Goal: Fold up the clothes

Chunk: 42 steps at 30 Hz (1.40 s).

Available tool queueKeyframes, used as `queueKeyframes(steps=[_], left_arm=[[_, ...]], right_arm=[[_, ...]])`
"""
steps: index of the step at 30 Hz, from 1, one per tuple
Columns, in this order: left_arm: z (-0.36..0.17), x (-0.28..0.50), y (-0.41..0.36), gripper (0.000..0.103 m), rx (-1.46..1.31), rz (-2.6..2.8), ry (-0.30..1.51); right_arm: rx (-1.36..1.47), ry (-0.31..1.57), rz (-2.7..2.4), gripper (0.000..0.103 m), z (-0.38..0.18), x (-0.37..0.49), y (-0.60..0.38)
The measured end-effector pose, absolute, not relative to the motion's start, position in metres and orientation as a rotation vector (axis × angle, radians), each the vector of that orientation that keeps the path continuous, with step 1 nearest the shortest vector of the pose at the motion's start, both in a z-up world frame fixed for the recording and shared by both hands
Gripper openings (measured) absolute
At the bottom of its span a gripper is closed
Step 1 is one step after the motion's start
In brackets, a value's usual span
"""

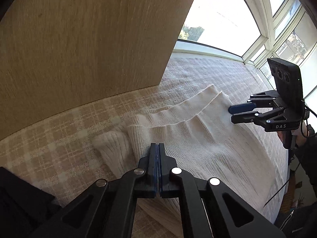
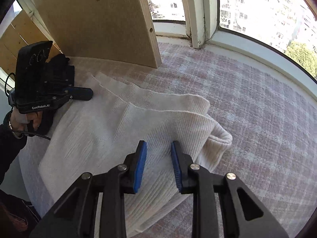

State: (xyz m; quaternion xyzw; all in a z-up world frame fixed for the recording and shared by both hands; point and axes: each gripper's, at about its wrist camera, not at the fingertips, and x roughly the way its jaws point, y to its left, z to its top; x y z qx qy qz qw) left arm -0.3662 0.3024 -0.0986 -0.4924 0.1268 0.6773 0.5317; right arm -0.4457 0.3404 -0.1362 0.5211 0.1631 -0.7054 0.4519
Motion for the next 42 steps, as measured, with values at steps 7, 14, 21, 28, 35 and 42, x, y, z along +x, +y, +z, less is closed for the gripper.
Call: queueKeyframes(steps=[7, 14, 21, 28, 35, 42], left_arm=[[-0.077, -0.363, 0.285, 0.024, -1.118, 1.659, 0.395], [-0.099, -0.354, 0.300, 0.017, -1.117, 1.514, 0.447], [-0.107, -0.368, 0.309, 0.023, -1.175, 1.473, 0.294], [-0.083, -0.388, 0.288, 0.034, -1.206, 1.606, 0.278], [-0.097, -0.398, 0.279, 0.035, -1.270, 1.605, 0.261], [-0.095, -0.397, 0.275, 0.036, -1.271, 1.593, 0.242]], right_arm=[[1.288, 0.270, -1.768, 0.038, -0.106, -0.429, 0.369], [1.181, 0.415, -1.684, 0.038, -0.088, -0.392, 0.301], [1.343, 0.308, -1.815, 0.041, -0.103, -0.433, 0.345], [1.497, 0.074, -1.874, 0.041, -0.133, -0.473, 0.411], [1.532, 0.049, -1.835, 0.041, -0.158, -0.502, 0.393], [1.597, -0.239, -1.678, 0.042, -0.177, -0.516, 0.395]])
